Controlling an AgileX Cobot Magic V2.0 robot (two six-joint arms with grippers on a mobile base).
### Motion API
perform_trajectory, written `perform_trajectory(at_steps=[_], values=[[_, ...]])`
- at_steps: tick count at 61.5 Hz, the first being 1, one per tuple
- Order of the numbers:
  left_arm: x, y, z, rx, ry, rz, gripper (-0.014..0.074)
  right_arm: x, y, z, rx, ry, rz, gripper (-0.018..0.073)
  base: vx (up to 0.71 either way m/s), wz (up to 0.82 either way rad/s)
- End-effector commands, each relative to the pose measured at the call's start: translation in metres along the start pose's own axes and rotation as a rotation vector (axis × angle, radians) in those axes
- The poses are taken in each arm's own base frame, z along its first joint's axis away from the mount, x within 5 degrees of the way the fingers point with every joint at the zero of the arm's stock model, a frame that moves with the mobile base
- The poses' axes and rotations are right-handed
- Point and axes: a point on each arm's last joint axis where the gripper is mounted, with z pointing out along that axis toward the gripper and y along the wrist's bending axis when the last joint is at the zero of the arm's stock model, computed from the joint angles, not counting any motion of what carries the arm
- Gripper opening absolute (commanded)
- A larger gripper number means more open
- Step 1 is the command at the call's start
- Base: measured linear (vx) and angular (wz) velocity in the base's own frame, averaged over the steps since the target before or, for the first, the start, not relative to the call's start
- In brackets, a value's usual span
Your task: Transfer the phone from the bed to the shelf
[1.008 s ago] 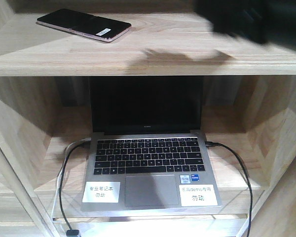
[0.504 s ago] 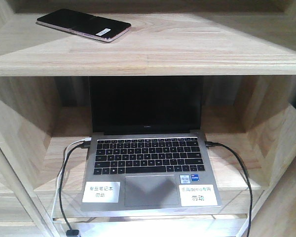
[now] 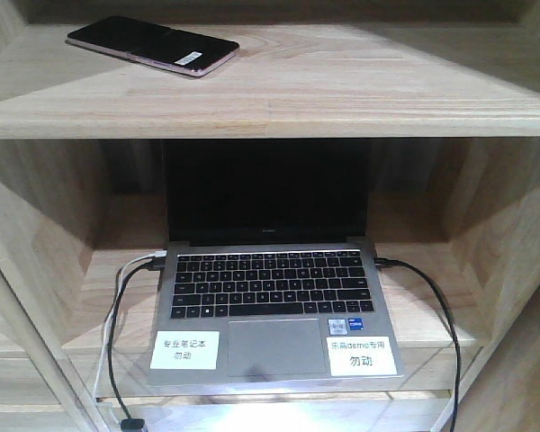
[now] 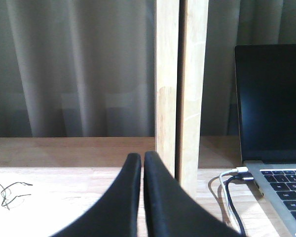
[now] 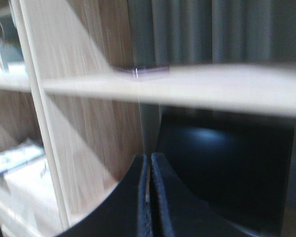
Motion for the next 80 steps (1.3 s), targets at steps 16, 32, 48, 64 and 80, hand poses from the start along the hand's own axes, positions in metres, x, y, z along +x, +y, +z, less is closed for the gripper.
perform_trajectory(at_steps=[16, 32, 48, 64, 80], values=[[-0.015, 0.0, -0.002, 0.004, -0.103, -0.019, 0.0001, -0.01, -0.002, 0.0, 0.029, -0.059, 0.005, -0.0006, 0.0, 0.0], [-0.015, 0.0, -0.002, 0.004, -0.103, -0.019, 0.0001, -0.01, -0.002, 0.0, 0.029, -0.059, 0.004, -0.0006, 0.0, 0.0], [-0.015, 0.0, -0.002, 0.004, -0.103, -0.019, 0.0001, -0.009, -0.003, 0.001, 0.041, -0.056, -0.016, -0.0006, 0.0, 0.0], [-0.015, 0.0, -0.002, 0.004, -0.103, -0.019, 0.0001, -0.005, -0.013, 0.0, 0.146, -0.012, -0.029, -0.0006, 0.0, 0.0], [-0.015, 0.0, -0.002, 0.004, -0.103, -0.019, 0.0001, -0.008, -0.022, -0.002, 0.258, -0.032, -0.088, -0.0006, 0.0, 0.0]])
